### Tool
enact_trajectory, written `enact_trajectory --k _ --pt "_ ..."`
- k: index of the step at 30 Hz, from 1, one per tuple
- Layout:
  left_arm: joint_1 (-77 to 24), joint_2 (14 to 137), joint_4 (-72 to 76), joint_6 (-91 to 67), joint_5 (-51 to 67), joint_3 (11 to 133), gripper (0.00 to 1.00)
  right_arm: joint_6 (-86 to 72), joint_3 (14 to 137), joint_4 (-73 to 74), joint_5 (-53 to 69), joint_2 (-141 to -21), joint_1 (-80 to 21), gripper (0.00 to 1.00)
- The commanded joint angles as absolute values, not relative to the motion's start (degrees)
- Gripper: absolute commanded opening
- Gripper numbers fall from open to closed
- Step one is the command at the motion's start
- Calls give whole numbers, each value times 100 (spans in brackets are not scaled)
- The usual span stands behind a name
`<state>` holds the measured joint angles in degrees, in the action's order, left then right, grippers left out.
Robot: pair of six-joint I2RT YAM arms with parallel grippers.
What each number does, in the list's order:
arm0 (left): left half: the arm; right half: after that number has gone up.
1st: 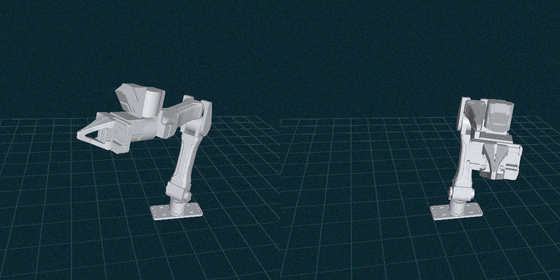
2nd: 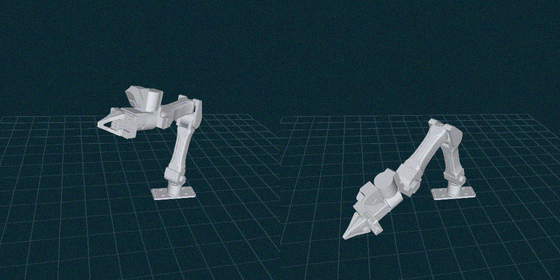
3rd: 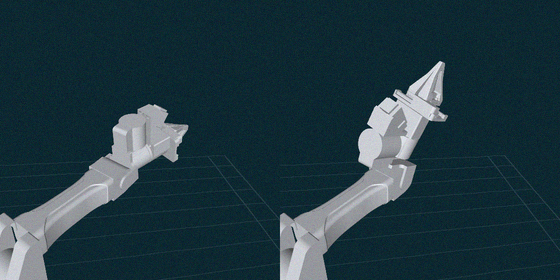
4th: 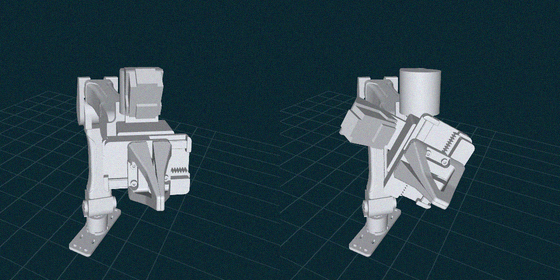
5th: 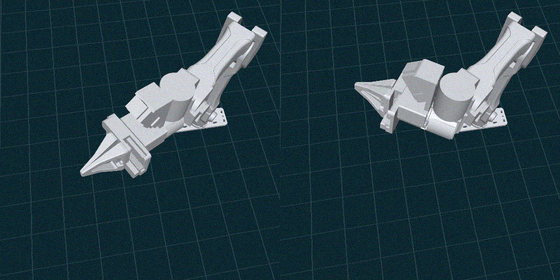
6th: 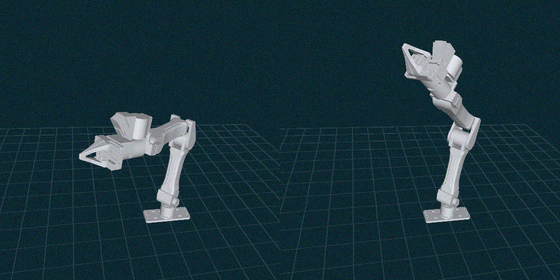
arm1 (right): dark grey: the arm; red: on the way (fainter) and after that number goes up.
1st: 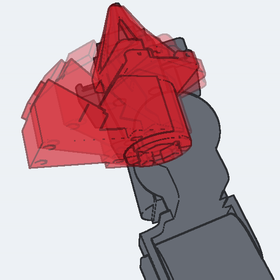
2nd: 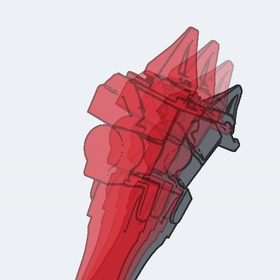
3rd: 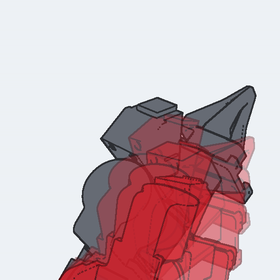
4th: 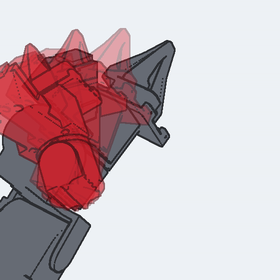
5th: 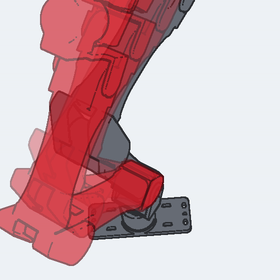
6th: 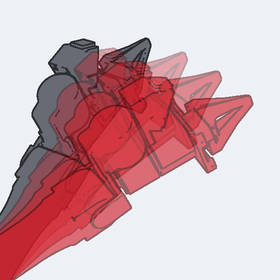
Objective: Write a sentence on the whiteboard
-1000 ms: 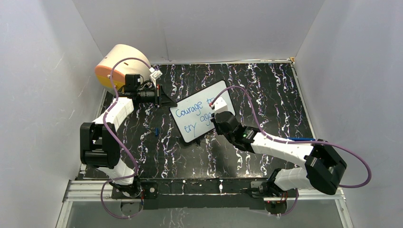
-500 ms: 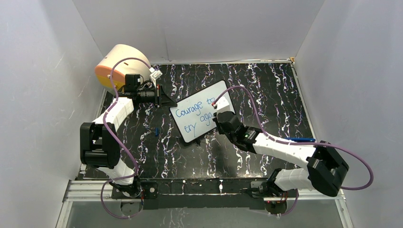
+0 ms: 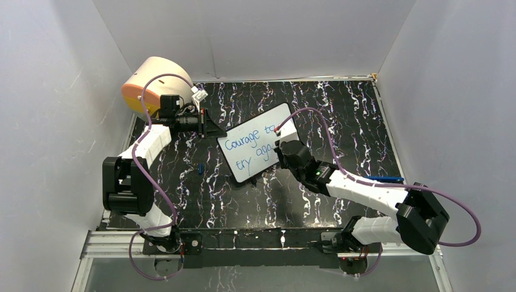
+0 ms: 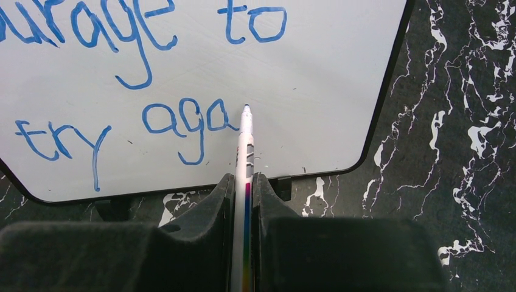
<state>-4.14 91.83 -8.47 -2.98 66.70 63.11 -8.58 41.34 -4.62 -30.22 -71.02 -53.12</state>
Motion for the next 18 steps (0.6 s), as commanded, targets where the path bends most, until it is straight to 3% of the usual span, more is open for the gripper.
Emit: enact_trajectory --k 1,18 --pt "-466 9449 -1214 -21 5985 6241 0 -757 4323 -899 -2990 -7137 -5289 0" --pt "-466 9483 -1222 -26 5999 6264 0 -738 4373 -993 -2983 -7213 -5285 0"
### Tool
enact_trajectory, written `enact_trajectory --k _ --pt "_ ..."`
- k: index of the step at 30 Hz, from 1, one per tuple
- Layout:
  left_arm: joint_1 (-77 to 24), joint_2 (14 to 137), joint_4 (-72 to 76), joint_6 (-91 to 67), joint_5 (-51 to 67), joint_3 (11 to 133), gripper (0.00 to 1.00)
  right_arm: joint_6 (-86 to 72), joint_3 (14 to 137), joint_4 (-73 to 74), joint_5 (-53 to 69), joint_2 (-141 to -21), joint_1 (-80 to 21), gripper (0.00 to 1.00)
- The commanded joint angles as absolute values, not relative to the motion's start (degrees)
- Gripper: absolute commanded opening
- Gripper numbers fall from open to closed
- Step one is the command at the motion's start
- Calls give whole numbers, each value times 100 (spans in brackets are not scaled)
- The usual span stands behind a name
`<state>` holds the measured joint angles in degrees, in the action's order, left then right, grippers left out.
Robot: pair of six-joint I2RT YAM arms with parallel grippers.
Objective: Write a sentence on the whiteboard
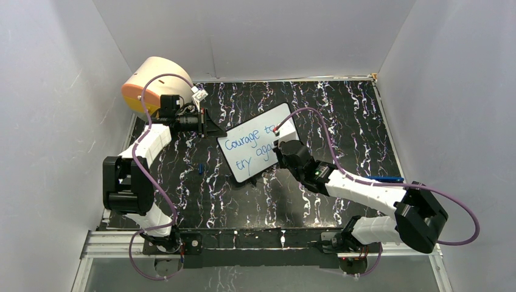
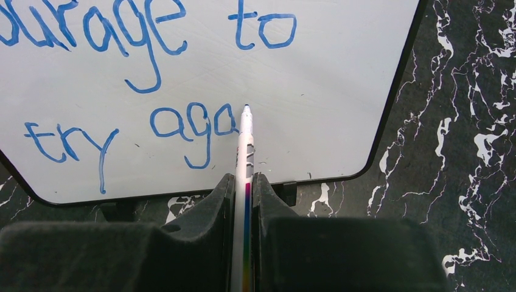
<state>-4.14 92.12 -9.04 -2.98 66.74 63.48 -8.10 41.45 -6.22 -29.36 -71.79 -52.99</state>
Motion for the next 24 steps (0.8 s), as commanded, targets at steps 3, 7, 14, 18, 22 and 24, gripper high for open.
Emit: enact_trajectory --k 3,7,14,18,22,24 --pt "-466 9475 -1225 -26 5994 6266 0 -738 4377 -993 -2996 -7252 -5280 0" --pt "-466 9494 -1228 -26 6003 6262 0 -751 4368 -1041 -2989 -7313 -5261 0" --pt "-466 9499 -1222 -24 6012 6258 0 -777 4386 -1031 -2949 -7442 -5224 0" --pt "-466 9485 -1222 -22 6011 6259 0 -791 4345 -977 -2972 -7371 -5226 0" --pt "-466 9479 -1225 -24 6012 6250 0 -806 4317 -926 -2997 -7356 -5204 0" --pt "-466 9483 -1225 -22 6007 6249 0 -817 4313 -900 -3000 -7338 -5196 0"
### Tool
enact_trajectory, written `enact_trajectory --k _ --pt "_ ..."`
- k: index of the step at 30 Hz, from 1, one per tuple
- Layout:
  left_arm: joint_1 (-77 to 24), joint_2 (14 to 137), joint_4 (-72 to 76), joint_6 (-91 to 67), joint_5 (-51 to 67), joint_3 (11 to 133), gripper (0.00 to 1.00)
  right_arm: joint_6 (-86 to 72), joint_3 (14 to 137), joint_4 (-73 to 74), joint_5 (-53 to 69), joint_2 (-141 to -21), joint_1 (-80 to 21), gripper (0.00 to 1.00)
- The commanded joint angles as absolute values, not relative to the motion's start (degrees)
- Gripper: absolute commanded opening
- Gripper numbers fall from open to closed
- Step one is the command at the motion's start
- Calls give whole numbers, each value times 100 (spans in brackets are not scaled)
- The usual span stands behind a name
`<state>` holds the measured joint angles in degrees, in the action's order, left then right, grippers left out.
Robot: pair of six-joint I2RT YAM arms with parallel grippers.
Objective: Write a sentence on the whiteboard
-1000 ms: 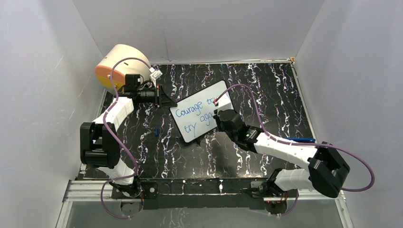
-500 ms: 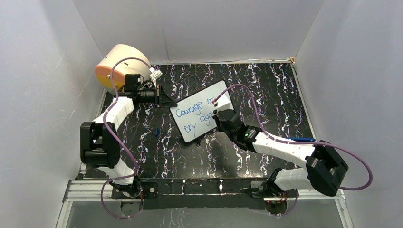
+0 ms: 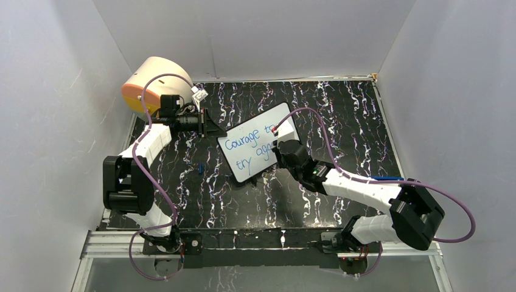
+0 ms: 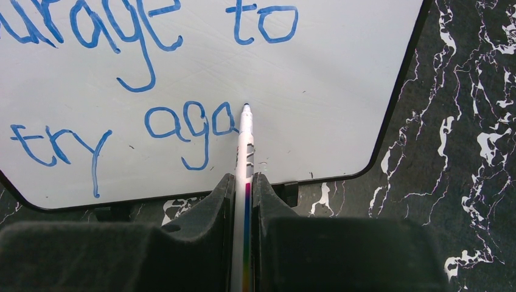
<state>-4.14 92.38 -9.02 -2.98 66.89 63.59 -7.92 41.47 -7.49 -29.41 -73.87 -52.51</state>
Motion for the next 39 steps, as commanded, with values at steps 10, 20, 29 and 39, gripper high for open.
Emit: enact_trajectory --k 10,20,29,39 --pt "-466 9484 -1223 -26 5977 6251 0 -809 4212 -805 -2849 -6978 -5188 0" --pt "-466 9493 -1226 -26 5972 6254 0 -903 4148 -726 -2781 -7048 -5189 0" --pt "-466 9493 -1229 -19 5985 6257 0 -951 4157 -694 -2854 -7169 -5192 0" --pt "-466 9500 -1239 -24 5985 6253 0 -989 4166 -685 -2876 -7218 -5188 0"
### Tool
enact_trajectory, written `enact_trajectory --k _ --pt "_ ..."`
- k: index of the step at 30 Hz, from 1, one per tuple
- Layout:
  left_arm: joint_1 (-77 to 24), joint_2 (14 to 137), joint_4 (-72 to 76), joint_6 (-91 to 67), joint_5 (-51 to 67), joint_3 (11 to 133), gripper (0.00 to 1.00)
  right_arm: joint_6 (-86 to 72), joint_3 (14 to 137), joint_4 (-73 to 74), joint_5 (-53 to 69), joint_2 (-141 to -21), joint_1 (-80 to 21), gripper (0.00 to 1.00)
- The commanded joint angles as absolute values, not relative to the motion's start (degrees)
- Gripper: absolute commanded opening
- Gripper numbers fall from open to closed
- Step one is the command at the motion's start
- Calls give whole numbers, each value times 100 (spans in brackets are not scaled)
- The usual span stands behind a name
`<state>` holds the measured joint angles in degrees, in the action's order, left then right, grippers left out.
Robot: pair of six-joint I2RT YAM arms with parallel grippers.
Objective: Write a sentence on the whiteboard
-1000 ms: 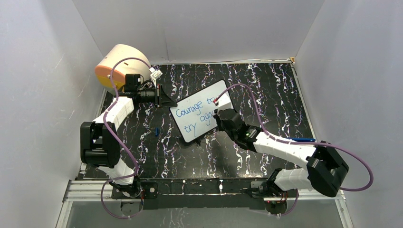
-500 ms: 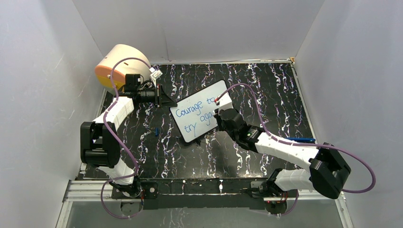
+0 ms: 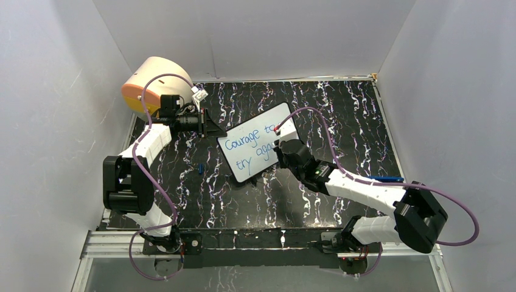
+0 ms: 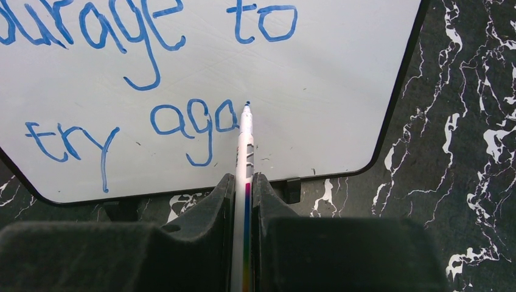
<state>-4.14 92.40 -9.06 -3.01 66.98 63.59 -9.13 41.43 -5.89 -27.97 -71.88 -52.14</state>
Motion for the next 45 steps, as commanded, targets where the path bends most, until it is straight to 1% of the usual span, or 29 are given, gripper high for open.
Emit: enact_trajectory --k 1,32,45 --pt "-466 9501 -1238 -26 5985 6256 0 -993 4170 -681 -2870 -7230 -5186 0" --pt "-466 9519 -1234 -26 6020 6253 0 -1018 4132 -747 -2855 -7309 -5124 0" --pt "-466 9521 -1231 -26 6012 6259 0 -1128 4144 -441 -2730 -7303 -5120 0"
